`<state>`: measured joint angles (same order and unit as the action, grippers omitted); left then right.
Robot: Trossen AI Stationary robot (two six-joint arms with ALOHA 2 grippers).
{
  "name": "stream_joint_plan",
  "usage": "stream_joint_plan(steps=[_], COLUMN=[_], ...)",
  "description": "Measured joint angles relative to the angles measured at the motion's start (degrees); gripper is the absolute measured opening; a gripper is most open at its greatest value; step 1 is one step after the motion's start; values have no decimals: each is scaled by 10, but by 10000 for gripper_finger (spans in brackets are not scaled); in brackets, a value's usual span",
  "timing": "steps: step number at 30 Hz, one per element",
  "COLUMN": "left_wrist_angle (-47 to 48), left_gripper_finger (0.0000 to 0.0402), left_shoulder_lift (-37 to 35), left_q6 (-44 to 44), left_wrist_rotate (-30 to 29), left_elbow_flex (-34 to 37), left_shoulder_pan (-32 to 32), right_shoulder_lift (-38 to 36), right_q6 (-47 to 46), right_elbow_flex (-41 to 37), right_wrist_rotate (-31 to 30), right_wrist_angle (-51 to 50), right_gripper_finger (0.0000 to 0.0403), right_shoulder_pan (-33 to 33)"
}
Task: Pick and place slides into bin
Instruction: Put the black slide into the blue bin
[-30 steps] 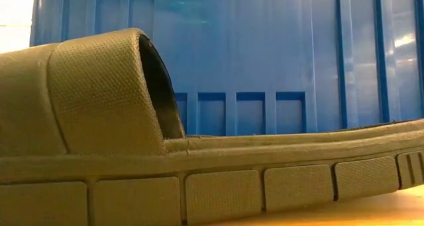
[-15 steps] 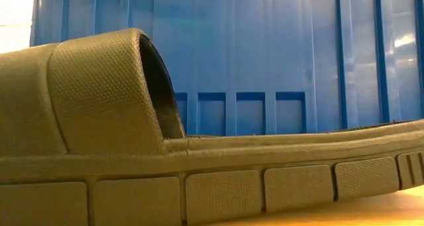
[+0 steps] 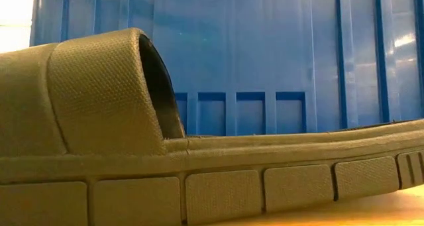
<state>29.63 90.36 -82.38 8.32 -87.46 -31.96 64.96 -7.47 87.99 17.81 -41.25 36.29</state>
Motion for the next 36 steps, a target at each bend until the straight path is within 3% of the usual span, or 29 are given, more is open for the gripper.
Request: stream_joint_plan(steps=[4, 10, 13, 17, 21, 28, 36], left_wrist_angle=[-4, -6, -4, 1, 80, 254, 257], left_gripper_finger=[193, 193, 193, 193, 193, 193, 193], left_shoulder_lift=[19, 76, 114, 170, 222, 283, 330], left_q6=[-117, -269, -264, -210, -183, -224, -269], left_wrist_rotate=[-43, -51, -62, -136, -192, -187, -130], left_elbow_flex=[0, -26, -68, -140, -230, -367, -389], left_shoulder_pan=[0, 0, 0, 1, 2, 0, 2], right_shoulder_lift=[13, 40, 51, 68, 81, 84, 84], right_q6=[57, 108, 112, 120, 121, 132, 137], right_elbow_flex=[0, 0, 0, 0, 0, 0, 0], right_wrist_rotate=[0, 1, 1, 1, 1, 1, 1], right_wrist_angle=[3, 8, 8, 10, 10, 10, 11], right_gripper_finger=[95, 86, 82, 77, 73, 77, 69], right_shoulder_pan=[0, 0, 0, 0, 0, 0, 0])
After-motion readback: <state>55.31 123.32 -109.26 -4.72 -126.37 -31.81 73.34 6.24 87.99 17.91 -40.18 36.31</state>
